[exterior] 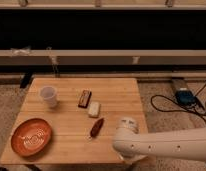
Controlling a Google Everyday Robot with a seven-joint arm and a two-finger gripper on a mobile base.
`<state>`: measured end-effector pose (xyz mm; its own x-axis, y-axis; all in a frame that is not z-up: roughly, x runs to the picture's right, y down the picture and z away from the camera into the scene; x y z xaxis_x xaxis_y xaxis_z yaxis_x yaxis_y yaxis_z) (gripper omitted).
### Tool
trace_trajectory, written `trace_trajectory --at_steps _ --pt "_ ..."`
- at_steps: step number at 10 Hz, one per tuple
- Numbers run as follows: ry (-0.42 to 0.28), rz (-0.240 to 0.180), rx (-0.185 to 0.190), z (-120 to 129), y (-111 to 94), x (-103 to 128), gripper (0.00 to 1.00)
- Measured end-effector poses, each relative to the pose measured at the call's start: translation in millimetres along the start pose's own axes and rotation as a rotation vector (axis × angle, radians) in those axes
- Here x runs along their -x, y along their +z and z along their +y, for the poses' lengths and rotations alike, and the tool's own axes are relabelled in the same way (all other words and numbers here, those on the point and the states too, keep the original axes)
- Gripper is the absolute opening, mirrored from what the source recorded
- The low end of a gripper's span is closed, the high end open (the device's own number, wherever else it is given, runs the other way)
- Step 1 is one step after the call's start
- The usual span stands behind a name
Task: Place the bottle in the ceramic bowl
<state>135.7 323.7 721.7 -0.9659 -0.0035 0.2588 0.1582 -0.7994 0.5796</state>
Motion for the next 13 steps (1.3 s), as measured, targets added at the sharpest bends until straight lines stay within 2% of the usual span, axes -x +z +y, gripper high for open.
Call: trace_trajectory --at_steps 2,5,7,10,13 --pt "-0.034 -0.025 0.035 7 -15 -11 0.0" --pt "-0.081 -0.01 0.079 26 -49 -52 0.0" --pt "-0.124 0.021 0.097 40 -70 -91 0.0" --pt "-0.202 0.098 0.116 59 -105 -162 0.0" --pt "-0.278 0.154 0.143 69 -142 -229 0.0"
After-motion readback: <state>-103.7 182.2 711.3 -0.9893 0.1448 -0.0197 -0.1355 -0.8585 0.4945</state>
